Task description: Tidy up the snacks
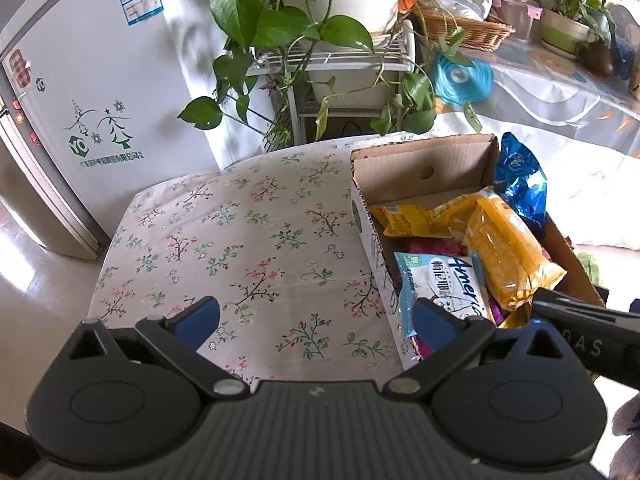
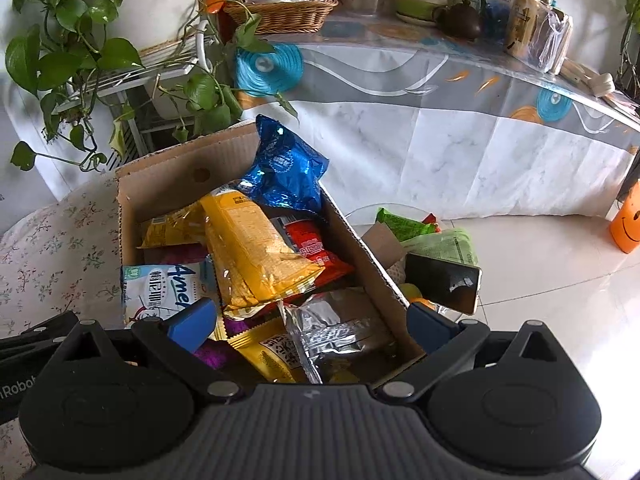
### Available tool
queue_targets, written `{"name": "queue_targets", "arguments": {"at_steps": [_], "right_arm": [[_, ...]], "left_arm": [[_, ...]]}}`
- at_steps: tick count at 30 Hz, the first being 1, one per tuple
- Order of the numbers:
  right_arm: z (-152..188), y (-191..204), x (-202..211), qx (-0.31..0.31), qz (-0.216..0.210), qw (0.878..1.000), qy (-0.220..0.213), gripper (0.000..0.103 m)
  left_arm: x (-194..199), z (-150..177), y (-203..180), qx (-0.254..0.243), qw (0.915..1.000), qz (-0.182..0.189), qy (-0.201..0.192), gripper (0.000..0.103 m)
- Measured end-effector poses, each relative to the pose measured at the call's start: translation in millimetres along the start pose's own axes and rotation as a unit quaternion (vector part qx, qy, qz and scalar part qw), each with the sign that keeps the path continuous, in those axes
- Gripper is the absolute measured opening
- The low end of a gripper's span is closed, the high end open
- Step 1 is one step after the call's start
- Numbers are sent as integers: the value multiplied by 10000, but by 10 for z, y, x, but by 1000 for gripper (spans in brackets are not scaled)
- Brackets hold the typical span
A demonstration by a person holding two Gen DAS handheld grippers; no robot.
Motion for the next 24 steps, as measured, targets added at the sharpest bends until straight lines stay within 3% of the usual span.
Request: {"name": "queue_targets", "arguments": {"at_steps": [24], "right_arm": [[138, 31, 71, -17, -130, 9999, -20, 103]], "left_arm": [[58, 133, 90, -98, 9999, 125, 32, 102]]}}
Point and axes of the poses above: each gripper's, at about its wrist camera, not at the fingertips, and x roughly against the way its jaws point, y to its left, z to its underside, the point moved 3 cm from there along -x, roughly the way its jaws point, and after that the axes turned 12 degrees about -z, right-handed, at the moved point
